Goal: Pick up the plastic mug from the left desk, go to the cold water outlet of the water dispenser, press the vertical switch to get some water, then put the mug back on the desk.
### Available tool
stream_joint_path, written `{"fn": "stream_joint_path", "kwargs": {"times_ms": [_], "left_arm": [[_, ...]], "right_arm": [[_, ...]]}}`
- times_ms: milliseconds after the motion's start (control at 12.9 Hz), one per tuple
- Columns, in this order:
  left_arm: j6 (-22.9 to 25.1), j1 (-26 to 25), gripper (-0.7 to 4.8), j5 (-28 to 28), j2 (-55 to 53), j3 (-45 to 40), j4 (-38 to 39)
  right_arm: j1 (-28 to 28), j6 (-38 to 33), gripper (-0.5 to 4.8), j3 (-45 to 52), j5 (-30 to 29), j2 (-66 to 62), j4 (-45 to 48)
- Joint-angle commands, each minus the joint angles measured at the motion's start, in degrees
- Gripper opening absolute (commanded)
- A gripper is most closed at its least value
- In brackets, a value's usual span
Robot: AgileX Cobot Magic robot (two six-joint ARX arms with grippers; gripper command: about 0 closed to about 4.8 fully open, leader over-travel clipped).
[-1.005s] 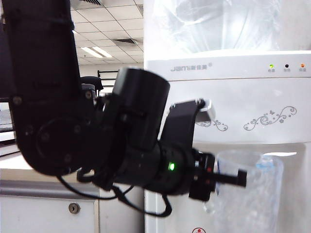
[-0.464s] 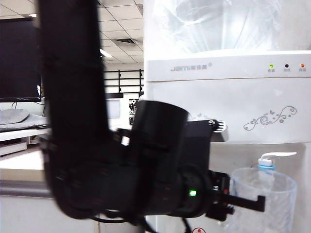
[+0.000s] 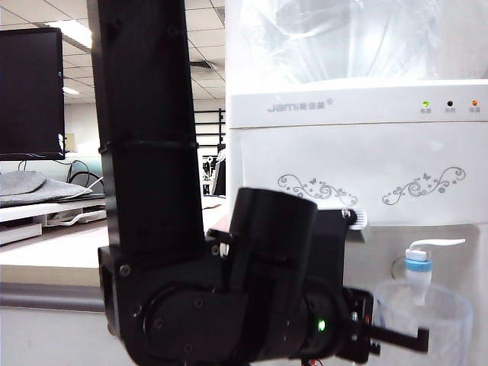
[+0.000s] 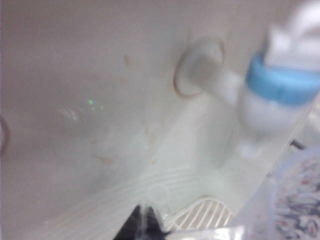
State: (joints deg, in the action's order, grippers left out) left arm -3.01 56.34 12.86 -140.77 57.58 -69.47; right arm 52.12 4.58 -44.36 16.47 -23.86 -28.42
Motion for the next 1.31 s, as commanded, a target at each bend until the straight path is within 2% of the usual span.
{"fn": "stream_joint_path", "kwargs": {"times_ms": [77,155,232,309,387,464,541,618,696,773,1314], "left_arm": [[-0.09,0.31,-0.05,1.51,-1.57,0.5,-0.26],[-0.44,1.01,-0.05,5.09,-2.91,0.63,-0.44],[-0.42,1.18,-0.05,5.6,-3.19,0.63,-0.48],[-2.49,5.25,-0.04,12.98,-3.61,6.4,5.27],[-4.22,5.38,-0.04,14.6,-3.63,6.8,8.15],[-8.72,5.38,-0.04,17.99,-5.11,11.34,12.24],[-9.68,5.38,-0.04,18.95,-5.14,13.16,14.93],[-16.11,5.38,-0.04,26.34,-5.14,15.23,17.53],[-16.96,5.38,-0.04,27.1,-5.11,15.23,17.49],[-14.05,5.97,-0.04,30.42,-5.11,15.21,16.52],[-14.95,9.57,-0.04,30.88,-5.03,15.19,16.06]], "right_arm": [[0.04,0.15,-0.01,-0.13,-0.07,0.26,0.31],[0.04,0.15,-0.01,-0.13,-0.09,0.26,0.31],[0.04,0.15,-0.01,-0.13,-0.07,0.26,0.31],[0.09,0.11,-0.01,-0.13,-0.09,0.7,0.22],[0.11,0.07,-0.01,-0.13,-0.09,1.51,-0.09],[0.15,-0.07,-0.01,-0.13,-0.09,2.4,-2.12],[0.15,-0.07,-0.01,-0.13,-0.09,2.4,-2.1],[0.15,-0.07,-0.01,-0.13,0.02,2.4,-3.1],[0.13,-0.07,-0.01,-0.11,0.48,2.4,-3.15],[0.0,-0.04,-0.01,-0.07,0.55,2.4,-5.2],[0.0,-0.04,-0.01,-0.07,0.55,2.4,-4.76]]}}
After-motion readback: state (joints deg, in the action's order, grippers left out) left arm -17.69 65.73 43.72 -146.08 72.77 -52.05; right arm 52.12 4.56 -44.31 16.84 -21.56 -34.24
